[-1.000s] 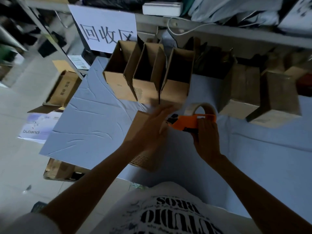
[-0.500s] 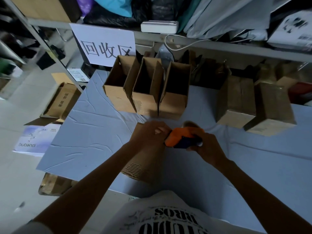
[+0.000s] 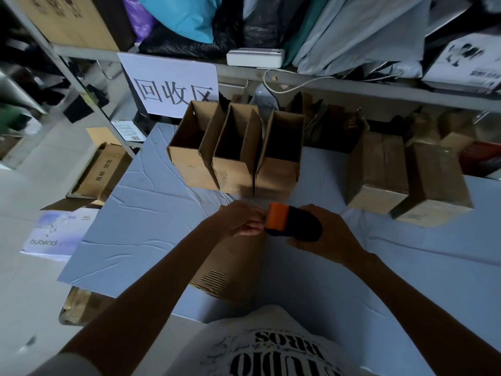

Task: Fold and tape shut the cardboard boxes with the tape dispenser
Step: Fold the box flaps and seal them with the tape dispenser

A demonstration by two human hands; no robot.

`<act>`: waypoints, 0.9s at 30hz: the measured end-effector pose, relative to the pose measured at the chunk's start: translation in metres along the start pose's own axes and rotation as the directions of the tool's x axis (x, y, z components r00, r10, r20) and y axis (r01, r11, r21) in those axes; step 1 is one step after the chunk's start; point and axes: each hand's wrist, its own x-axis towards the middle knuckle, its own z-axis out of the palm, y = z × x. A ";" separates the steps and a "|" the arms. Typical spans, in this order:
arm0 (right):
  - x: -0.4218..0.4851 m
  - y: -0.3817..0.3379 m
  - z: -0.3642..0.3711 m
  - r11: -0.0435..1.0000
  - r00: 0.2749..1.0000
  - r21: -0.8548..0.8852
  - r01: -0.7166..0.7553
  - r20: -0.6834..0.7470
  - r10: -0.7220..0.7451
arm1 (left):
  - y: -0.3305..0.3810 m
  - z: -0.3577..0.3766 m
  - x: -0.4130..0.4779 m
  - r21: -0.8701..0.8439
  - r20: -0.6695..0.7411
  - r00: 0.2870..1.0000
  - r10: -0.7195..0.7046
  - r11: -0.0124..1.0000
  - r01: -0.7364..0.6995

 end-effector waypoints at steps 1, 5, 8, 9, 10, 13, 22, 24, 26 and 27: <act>0.000 -0.002 -0.002 1.000 1.000 0.016 0.014 -0.015 -0.013 | 0.001 0.001 0.000 0.001 -0.007 1.000 -0.010 1.000 0.010; 0.002 -0.007 -0.009 0.998 0.996 -0.013 0.066 -0.057 -0.066 | 0.001 0.006 0.004 0.108 -0.105 0.994 0.015 0.994 -0.004; 0.003 -0.010 -0.010 0.995 0.994 -0.075 0.068 -0.084 -0.075 | 0.001 0.008 0.009 0.186 -0.207 0.976 0.062 0.982 -0.023; 0.003 -0.010 -0.009 0.994 0.993 -0.085 0.069 -0.093 -0.077 | 0.000 0.007 0.011 0.213 -0.229 0.970 0.083 0.976 -0.033; 0.003 -0.010 -0.009 0.994 0.992 -0.083 0.070 -0.099 -0.078 | 0.000 0.007 0.012 0.239 -0.247 0.964 0.102 0.970 -0.042; 0.003 -0.010 -0.010 0.994 0.992 -0.079 0.075 -0.095 -0.083 | -0.001 0.007 0.017 0.293 -0.298 0.945 0.133 0.955 -0.041; -0.001 0.005 -0.022 0.984 0.998 -0.172 0.043 -0.027 -0.048 | 0.001 0.011 0.024 0.417 -0.369 0.889 0.272 0.903 -0.104; -0.002 0.007 -0.025 0.982 0.999 -0.185 0.038 -0.007 -0.040 | 0.002 0.017 0.024 0.460 -0.349 0.883 0.315 0.878 -0.131; -0.005 0.010 -0.026 0.982 1.000 -0.187 0.018 0.010 -0.016 | 0.001 0.024 0.024 0.540 -0.322 0.873 0.366 0.829 -0.148; -0.008 0.012 -0.027 0.979 1.000 -0.204 0.005 0.018 -0.001 | 0.001 0.025 0.025 0.595 -0.316 0.857 0.408 0.789 -0.156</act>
